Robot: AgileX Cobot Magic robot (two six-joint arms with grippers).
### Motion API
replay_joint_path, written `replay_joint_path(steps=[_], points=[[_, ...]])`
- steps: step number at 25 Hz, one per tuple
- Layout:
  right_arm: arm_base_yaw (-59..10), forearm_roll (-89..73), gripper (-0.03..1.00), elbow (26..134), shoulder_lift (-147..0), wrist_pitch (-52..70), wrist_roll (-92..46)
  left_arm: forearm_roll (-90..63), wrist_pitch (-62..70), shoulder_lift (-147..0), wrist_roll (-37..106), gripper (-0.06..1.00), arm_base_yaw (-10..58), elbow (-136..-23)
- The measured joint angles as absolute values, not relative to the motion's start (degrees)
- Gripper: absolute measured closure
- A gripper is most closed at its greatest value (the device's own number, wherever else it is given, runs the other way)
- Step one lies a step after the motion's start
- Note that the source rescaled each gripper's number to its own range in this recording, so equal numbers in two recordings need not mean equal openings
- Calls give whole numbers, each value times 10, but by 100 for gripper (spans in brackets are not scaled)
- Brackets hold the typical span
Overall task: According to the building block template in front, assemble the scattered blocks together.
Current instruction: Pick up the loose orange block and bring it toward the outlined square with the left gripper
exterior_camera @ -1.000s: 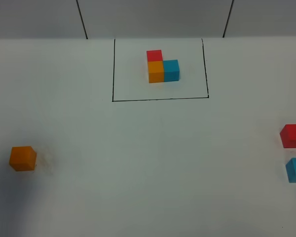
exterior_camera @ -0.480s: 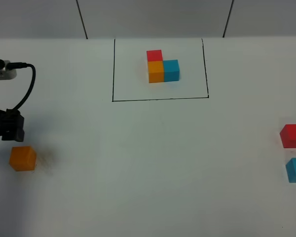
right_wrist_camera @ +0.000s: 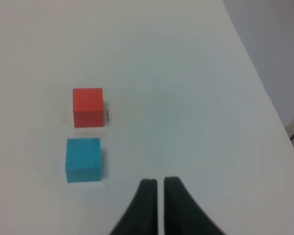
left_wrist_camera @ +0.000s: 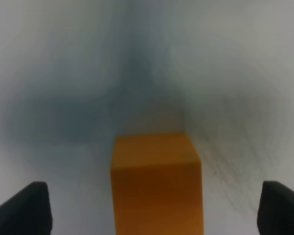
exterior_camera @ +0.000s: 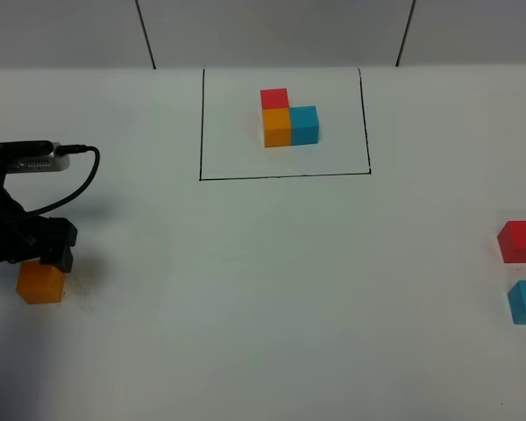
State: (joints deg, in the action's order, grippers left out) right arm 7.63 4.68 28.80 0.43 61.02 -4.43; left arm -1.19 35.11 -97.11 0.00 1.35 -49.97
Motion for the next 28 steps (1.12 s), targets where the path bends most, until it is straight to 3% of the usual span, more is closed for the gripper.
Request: replay_joint_path(steps=[11,15,21,28], points=[[76,47,97,288,4,610,-44,-12,337,-1018,0,6,13,-500],[76,47,97,288,4,610,-44,-12,337,-1028,0,16,13,-500],[76,47,97,288,4,610,-44,-12,337,-1046,3,42,13,-500],[76,47,97,288,4,610,-44,28,315,-1046,29,42,23,-516]])
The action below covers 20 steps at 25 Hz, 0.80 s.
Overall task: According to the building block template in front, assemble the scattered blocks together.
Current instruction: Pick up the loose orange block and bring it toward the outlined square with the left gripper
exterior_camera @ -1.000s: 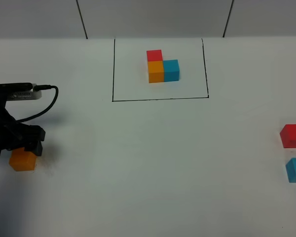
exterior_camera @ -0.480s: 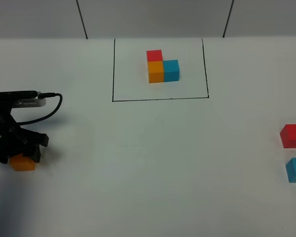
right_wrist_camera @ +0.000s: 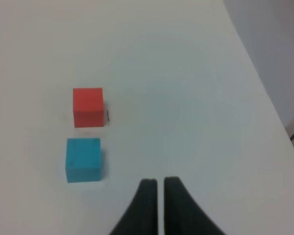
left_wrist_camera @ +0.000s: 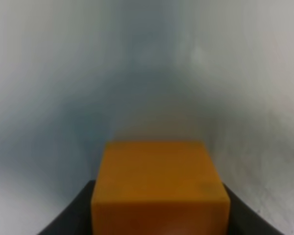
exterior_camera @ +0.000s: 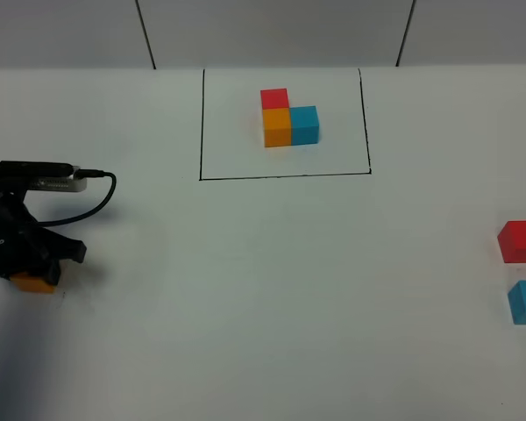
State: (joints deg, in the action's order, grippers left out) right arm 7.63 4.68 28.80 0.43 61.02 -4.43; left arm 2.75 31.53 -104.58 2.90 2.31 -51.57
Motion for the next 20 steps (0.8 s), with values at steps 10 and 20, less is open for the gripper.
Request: replay_joint_path(steps=[10,20], points=[[76,47,97,288,4,610,-44,5,371,-1029,433,42,238,-587],[76,47,97,288,4,610,-44,-12,364,-1044,559,42,406,-646]])
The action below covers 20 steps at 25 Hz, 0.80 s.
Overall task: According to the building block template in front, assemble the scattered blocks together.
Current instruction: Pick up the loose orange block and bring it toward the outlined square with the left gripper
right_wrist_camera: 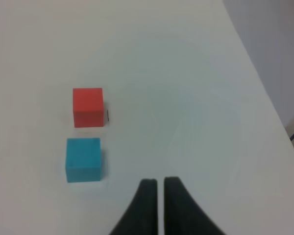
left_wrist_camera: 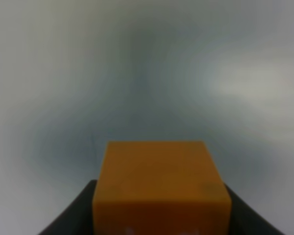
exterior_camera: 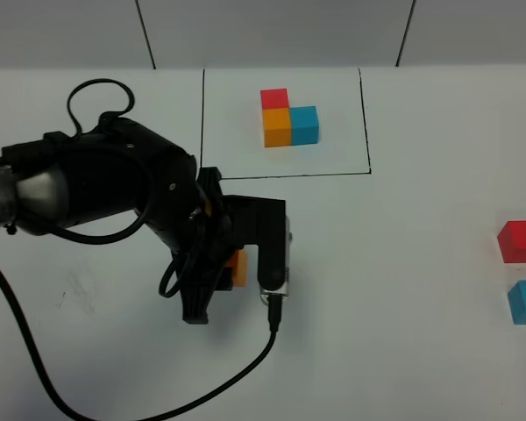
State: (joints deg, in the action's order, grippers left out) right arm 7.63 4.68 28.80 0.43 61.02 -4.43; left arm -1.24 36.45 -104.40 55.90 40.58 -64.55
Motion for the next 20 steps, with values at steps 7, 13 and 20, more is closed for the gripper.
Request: replay_joint_path(steps=[7,13,20], points=[[76,47,97,288,4,610,-44,-12,432,-1139,536,42,432,-772],[76,47,97,288,4,610,-44,-12,452,-1198,533,42,432,-817],[76,47,97,288,4,610,-44,-12,455,-1231,533,42,432,-820]])
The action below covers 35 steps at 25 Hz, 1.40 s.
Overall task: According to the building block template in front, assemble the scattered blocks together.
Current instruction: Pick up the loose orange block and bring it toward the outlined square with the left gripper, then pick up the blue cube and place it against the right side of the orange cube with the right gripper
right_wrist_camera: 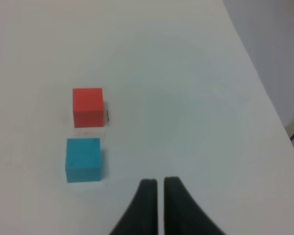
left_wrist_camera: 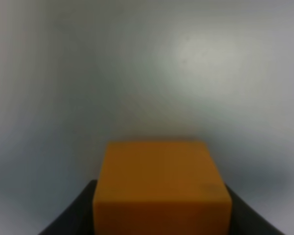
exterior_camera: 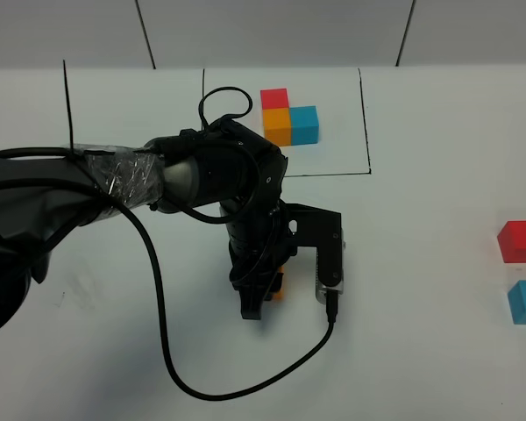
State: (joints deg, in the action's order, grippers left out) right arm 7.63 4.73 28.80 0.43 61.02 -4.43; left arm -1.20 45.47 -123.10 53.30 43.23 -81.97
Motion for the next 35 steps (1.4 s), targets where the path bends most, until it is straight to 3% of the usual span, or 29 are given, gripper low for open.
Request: replay_joint_path(steps=[11,14,18,21,29,35], points=[[76,47,97,288,4,610,-44,-11,463,-1235,541,41,432,-820],[76,47,97,288,4,610,-44,-11,466,-1235,542,29,432,-821],[76,47,97,288,4,610,-44,0,466,-1219,525,2,439,-822],[76,47,97,288,4,610,-44,37,473,-1174,490,-5,454,-822],[76,47,97,288,4,610,-44,189,640,-1022,360,0,461,-825],[76,47,97,288,4,610,-44,249,683,-896,207,6,409,-825]])
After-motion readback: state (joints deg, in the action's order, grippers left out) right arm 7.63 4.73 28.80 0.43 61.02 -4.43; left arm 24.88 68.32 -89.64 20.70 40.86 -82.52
